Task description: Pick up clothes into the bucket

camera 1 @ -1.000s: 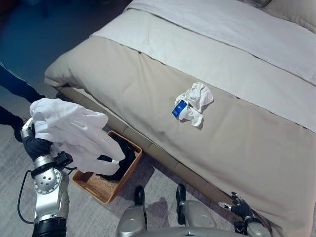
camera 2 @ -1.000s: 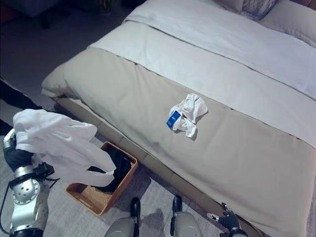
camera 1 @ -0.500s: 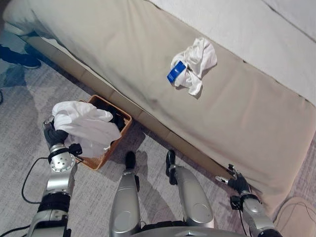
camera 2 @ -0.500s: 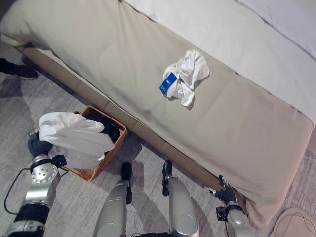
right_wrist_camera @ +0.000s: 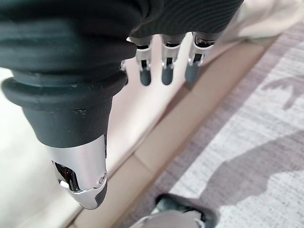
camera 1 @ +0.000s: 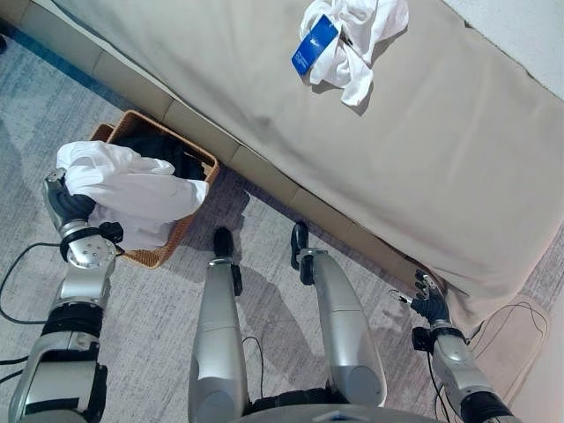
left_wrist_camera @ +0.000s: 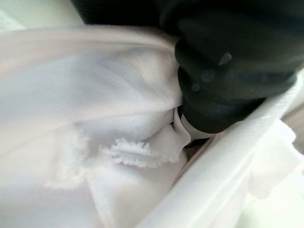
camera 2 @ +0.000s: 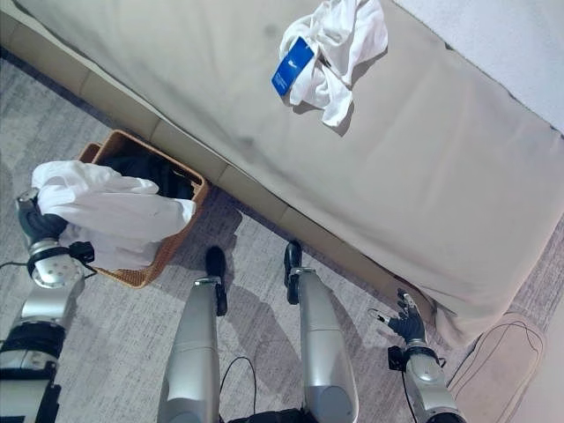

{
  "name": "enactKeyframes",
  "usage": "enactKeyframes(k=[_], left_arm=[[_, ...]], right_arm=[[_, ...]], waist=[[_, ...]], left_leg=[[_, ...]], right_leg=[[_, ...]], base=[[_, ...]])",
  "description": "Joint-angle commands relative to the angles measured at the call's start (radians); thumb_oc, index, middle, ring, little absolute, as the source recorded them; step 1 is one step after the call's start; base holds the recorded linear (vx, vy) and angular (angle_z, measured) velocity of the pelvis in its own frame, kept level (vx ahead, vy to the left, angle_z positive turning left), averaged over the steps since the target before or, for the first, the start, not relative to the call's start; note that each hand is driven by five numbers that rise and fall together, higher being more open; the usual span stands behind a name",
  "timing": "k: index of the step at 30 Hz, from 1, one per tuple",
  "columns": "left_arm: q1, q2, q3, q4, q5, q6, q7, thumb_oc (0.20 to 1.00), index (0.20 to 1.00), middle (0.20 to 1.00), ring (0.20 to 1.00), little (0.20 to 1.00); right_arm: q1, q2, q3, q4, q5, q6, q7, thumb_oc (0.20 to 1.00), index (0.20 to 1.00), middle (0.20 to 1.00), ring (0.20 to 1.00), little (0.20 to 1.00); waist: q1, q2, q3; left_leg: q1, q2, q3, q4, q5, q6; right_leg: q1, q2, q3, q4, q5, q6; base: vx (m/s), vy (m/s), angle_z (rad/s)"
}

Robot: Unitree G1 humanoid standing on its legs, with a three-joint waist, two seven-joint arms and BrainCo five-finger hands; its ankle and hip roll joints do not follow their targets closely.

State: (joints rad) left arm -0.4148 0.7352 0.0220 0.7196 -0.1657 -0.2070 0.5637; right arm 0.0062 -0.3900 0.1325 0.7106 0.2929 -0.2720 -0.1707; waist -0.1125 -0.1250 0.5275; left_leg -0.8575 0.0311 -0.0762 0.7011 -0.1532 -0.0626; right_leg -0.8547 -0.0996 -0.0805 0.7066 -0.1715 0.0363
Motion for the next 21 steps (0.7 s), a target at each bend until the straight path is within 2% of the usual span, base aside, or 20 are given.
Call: enactKeyframes(k=[1, 7, 8, 9, 10, 18, 21], left_arm=[[-0.028, 0.100, 0.015, 0.021, 0.041, -0.012, 0.042, 0.200, 0.200, 0.200, 0.200, 0.200], [-0.045, 0.145, 0.004, 0.124, 0.067, 0.037, 0.060, 0.200, 0.200, 0.200, 0.200, 0.200], [-0.042, 0.149, 0.001, 0.135, 0.071, 0.046, 0.058, 0.253, 0.253, 0.253, 0.253, 0.253], [-0.036, 0.153, 0.005, 0.141, 0.068, 0.049, 0.057, 0.802, 0.802, 0.802, 0.802, 0.802], [-0.040, 0.152, 0.000, 0.156, 0.064, 0.056, 0.050, 1.000, 1.000, 1.000, 1.000, 1.000], [-0.085, 0.169, -0.048, 0.231, 0.113, 0.143, -0.021, 1.000, 1.000, 1.000, 1.000, 1.000], [-0.086, 0.188, -0.081, 0.213, 0.212, 0.177, -0.051, 1.000, 1.000, 1.000, 1.000, 1.000]], right_arm=[[0.014, -0.037, 0.030, -0.029, 0.052, -0.049, -0.035, 1.000, 1.000, 1.000, 1.000, 1.000], [0.012, -0.037, 0.043, -0.040, 0.073, -0.053, -0.046, 1.000, 1.000, 1.000, 1.000, 1.000], [0.012, -0.039, 0.046, -0.042, 0.076, -0.052, -0.045, 1.000, 1.000, 1.000, 1.000, 1.000], [0.014, -0.039, 0.048, -0.045, 0.080, -0.052, -0.045, 1.000, 1.000, 1.000, 1.000, 1.000], [0.012, -0.038, 0.052, -0.043, 0.086, -0.052, -0.044, 1.000, 1.000, 1.000, 1.000, 1.000], [0.004, -0.045, 0.069, -0.055, 0.092, -0.027, -0.019, 1.000, 1.000, 1.000, 1.000, 1.000], [-0.004, -0.057, 0.068, -0.055, 0.088, -0.022, 0.002, 1.000, 1.000, 1.000, 1.000, 1.000]], waist=[[-0.009, -0.032, -0.007], [-0.010, -0.050, -0.007], [-0.009, -0.052, -0.007], [-0.008, -0.053, -0.007], [-0.009, -0.054, -0.007], [-0.007, -0.053, -0.007], [-0.005, -0.048, -0.007]], left_leg=[[-0.026, -0.024, 0.004, 0.106, -0.109, 0.066], [-0.130, -0.016, 0.002, 0.206, -0.152, 0.081], [-0.139, -0.016, 0.001, 0.218, -0.159, 0.084], [-0.148, -0.014, 0.005, 0.231, -0.166, 0.087], [-0.157, -0.014, 0.009, 0.245, -0.173, 0.090], [-0.186, -0.022, 0.009, 0.271, -0.186, 0.105], [-0.169, -0.025, 0.011, 0.249, -0.177, 0.108]], right_leg=[[0.012, -0.044, 0.030, 0.016, 0.004, 0.070], [-0.080, -0.033, 0.026, 0.083, -0.017, 0.075], [-0.092, -0.031, 0.026, 0.096, -0.020, 0.075], [-0.099, -0.030, 0.025, 0.103, -0.023, 0.075], [-0.108, -0.029, 0.025, 0.113, -0.025, 0.075], [-0.129, -0.026, 0.029, 0.116, -0.024, 0.077], [-0.118, -0.028, 0.035, 0.095, -0.015, 0.077]], base=[[0.01, 0.026, -0.04], [0.02, 0.038, -0.08], [0.03, 0.028, -0.07], [0.03, 0.043, -0.04], [0.00, 0.000, 0.00], [0.01, 0.027, 0.00], [-0.01, 0.011, 0.00]])
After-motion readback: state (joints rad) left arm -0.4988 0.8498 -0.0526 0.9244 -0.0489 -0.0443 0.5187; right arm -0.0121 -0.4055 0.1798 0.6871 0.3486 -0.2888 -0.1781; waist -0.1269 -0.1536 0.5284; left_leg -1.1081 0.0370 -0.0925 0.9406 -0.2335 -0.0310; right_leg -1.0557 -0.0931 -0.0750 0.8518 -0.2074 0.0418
